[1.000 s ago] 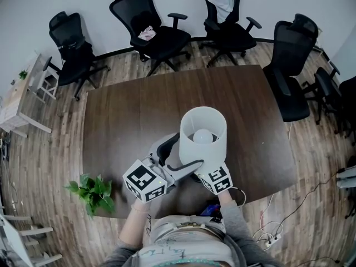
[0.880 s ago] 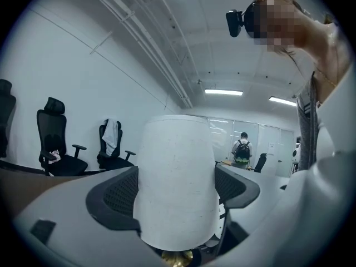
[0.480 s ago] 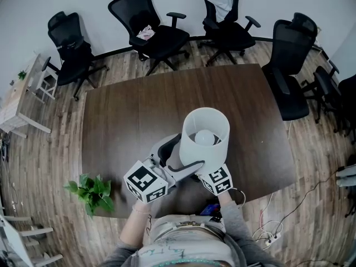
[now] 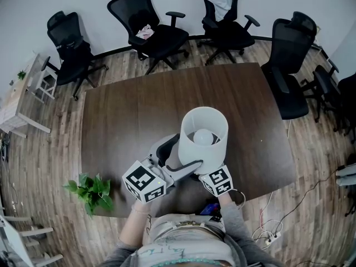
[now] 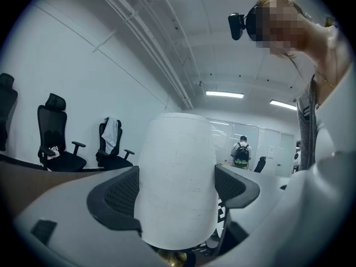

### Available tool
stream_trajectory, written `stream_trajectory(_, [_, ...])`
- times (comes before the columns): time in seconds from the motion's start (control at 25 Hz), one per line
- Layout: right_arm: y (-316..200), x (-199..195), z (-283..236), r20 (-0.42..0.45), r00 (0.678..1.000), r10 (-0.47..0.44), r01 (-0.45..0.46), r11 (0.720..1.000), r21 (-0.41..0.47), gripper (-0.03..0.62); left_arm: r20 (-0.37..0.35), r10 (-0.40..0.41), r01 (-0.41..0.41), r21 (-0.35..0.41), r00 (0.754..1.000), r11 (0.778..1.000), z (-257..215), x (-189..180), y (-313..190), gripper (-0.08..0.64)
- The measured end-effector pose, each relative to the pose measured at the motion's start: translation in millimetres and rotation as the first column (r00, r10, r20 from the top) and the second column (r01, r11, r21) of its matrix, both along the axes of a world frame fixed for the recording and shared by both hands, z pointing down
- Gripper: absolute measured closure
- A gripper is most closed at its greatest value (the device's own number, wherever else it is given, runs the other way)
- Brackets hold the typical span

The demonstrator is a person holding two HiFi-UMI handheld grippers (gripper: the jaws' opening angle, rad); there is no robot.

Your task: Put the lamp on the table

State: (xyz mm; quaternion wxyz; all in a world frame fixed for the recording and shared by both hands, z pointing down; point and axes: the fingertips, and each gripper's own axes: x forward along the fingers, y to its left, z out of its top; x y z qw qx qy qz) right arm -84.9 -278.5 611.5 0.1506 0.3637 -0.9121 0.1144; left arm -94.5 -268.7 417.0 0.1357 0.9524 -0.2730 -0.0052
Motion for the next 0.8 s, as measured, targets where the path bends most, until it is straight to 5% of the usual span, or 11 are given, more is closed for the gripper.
stream_trajectory(0.2, [3, 7, -1, 0.003, 1.000, 0.011, -0.011, 1.000, 0.005, 0.492, -0.002, -0.001, 0.001, 0.001, 1.000, 1.000, 1, -1, 3, 0.132])
stream_trajectory(0.8, [17, 18, 1, -0.002, 1.000, 0.023, -0.023, 1.000, 0.010, 0.448, 0.003, -0.005, 0.005, 0.008, 1.000, 1.000, 3, -1, 12, 0.132])
